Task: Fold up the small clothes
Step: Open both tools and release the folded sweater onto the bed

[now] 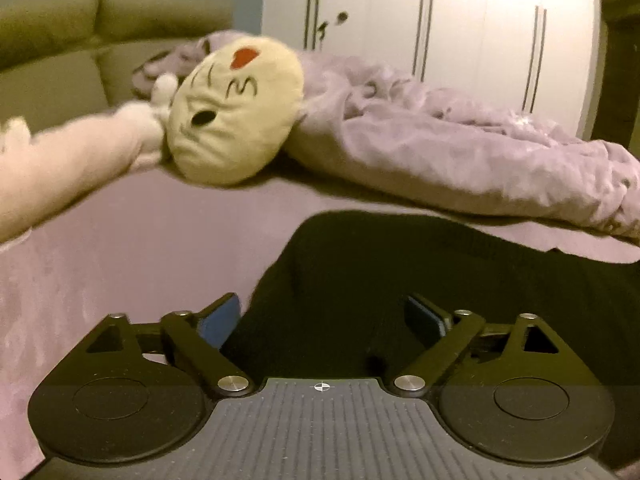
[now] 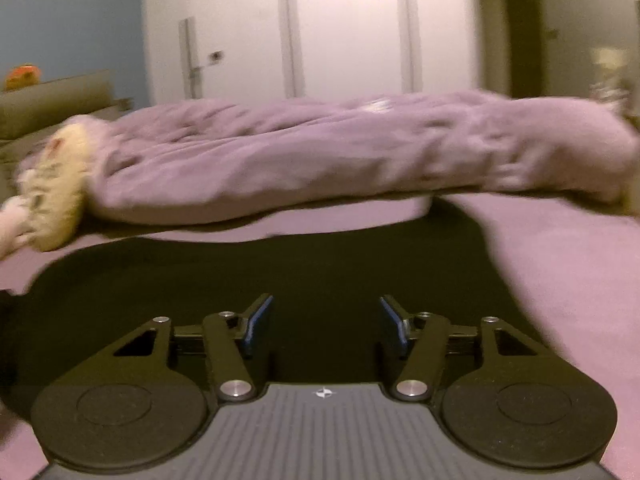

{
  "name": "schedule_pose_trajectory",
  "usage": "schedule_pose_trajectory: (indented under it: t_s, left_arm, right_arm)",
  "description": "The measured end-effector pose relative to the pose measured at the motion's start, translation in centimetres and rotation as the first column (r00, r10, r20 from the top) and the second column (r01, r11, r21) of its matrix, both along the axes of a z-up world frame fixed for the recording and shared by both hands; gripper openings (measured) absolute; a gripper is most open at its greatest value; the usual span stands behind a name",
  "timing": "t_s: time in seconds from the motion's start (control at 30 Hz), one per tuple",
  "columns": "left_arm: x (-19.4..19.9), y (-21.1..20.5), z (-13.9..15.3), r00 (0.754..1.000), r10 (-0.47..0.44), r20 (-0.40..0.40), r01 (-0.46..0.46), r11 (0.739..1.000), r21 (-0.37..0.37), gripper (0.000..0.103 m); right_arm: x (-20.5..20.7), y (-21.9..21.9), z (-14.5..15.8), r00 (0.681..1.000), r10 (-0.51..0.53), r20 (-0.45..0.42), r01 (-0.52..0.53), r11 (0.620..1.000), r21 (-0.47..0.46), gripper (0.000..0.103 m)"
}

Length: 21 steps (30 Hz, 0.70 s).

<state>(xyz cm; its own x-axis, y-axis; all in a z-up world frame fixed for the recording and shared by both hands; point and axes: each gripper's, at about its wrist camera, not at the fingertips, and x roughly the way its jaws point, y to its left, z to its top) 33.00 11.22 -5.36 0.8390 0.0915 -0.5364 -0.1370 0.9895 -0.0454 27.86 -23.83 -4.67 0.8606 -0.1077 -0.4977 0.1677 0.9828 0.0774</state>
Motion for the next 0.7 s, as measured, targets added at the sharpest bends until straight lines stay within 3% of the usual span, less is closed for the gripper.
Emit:
schedule_pose_trajectory:
  t_s: [0.17, 0.27, 0.33, 0.43, 0.6, 0.67, 0.7]
  left_arm:
    - [0.5, 2.0, -1.3, 0.999, 0.012, -0.053, -0.016, 0.997, -0.073, 0.095]
    - [0.6, 4.8, -2.2, 0.996, 0.036, -0.076, -0.044, 0.994, -0.102, 0.095]
    - [0.8, 6.5, -2.4, 0.995, 0.027, -0.094, -0.039, 0.990, -0.136, 0.095]
    - [2.1, 8.5, -2.7, 0.991, -0.022, -0.129, -0.005, 0.978, -0.207, 0.095]
    - [5.7, 10.3, -3.6, 0.963, -0.170, -0.208, 0.092, 0.936, -0.339, 0.095]
    - [6.9, 10.2, -4.3, 0.939, -0.249, -0.239, 0.139, 0.907, -0.398, 0.095]
    - [7.3, 9.9, -4.7, 0.927, -0.271, -0.259, 0.150, 0.901, -0.407, 0.095]
  right_arm:
    - [3.2, 2.3, -1.7, 0.996, 0.089, -0.012, -0.088, 0.991, 0.104, 0.047]
    - [3.6, 3.1, -3.9, 0.993, 0.090, -0.079, -0.089, 0.996, 0.018, 0.045]
    - [3.2, 3.8, -5.1, 0.990, 0.121, -0.076, -0.128, 0.987, -0.096, 0.045]
    - [3.3, 5.0, -5.3, 0.988, 0.124, -0.089, -0.139, 0.973, -0.185, 0.046]
    - [1.7, 4.5, -4.1, 0.991, 0.118, -0.063, -0.126, 0.982, -0.142, 0.049]
    - [-0.1, 4.0, -3.6, 0.993, 0.109, -0.039, -0.113, 0.988, -0.110, 0.056]
    - [-0.9, 3.7, -3.4, 0.995, 0.093, -0.029, -0.096, 0.991, -0.094, 0.065]
